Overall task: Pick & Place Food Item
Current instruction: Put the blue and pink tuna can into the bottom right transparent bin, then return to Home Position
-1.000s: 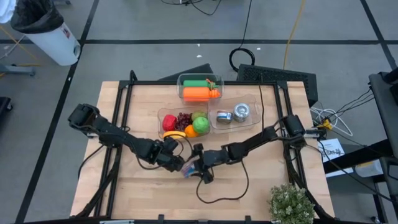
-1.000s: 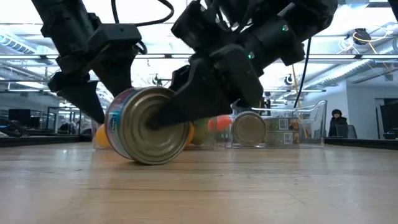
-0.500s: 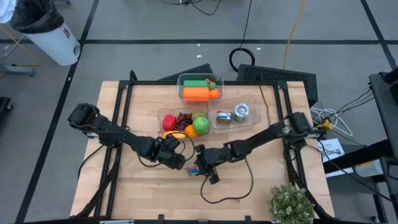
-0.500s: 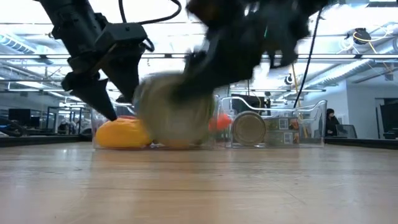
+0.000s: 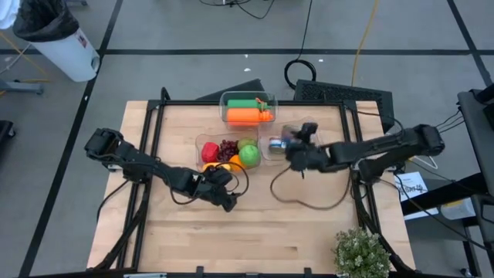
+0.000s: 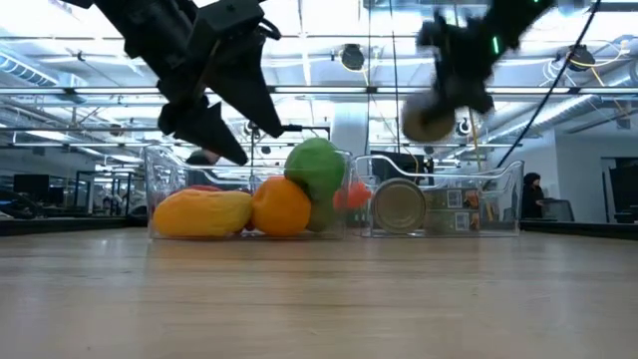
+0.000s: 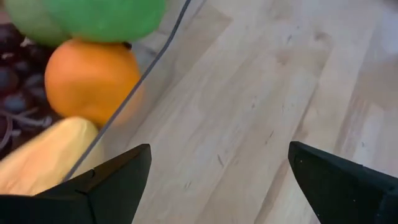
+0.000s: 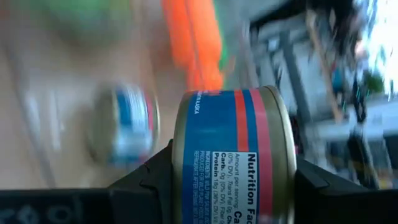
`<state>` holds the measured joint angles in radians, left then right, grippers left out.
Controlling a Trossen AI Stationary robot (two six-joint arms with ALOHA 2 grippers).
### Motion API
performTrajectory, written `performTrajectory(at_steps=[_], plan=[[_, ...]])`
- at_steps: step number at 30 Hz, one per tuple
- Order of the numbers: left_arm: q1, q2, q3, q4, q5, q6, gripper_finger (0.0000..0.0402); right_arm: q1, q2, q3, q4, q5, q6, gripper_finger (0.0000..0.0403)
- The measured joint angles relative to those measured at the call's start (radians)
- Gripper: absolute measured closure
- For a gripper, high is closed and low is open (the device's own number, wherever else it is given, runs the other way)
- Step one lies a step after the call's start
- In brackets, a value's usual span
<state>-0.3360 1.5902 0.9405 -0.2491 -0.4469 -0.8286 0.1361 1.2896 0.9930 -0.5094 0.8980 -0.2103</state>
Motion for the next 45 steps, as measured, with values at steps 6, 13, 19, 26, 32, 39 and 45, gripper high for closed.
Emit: performTrajectory(at_steps=[6,13,19,26,32,39,45], plan=[[0.002,0.000,0.000,0.035,-0.003,0.044,0.0009,-0.204,-0.047,-0.250,0.139,-0.012,-0.018,0.0227],[0.002,0.000,0.000,0.036,-0.002,0.041,0.0009,-0.240,-0.047,-0.344,0.299,-0.078,-0.135,0.0227],[0.011,-0.001,0.000,0.036,0.001,0.041,0.0009,-0.237,-0.047,-0.344,0.311,-0.105,-0.114,0.0201],[0.022,-0.001,0.000,0.036,0.002,0.041,0.0009,-0.235,-0.047,-0.344,0.315,-0.102,-0.060,0.0034],[0.021,-0.001,0.000,0.036,0.003,0.042,0.0009,-0.209,-0.061,-0.345,0.306,-0.058,-0.039,0.0021],[0.023,-0.001,0.001,0.030,0.004,0.044,0.0009,-0.109,-0.146,-0.345,0.296,0.092,-0.138,0.0023],[0.028,-0.001,0.001,0.028,0.009,0.050,0.0009,-0.089,-0.216,-0.345,0.288,-0.023,-0.052,0.0025]])
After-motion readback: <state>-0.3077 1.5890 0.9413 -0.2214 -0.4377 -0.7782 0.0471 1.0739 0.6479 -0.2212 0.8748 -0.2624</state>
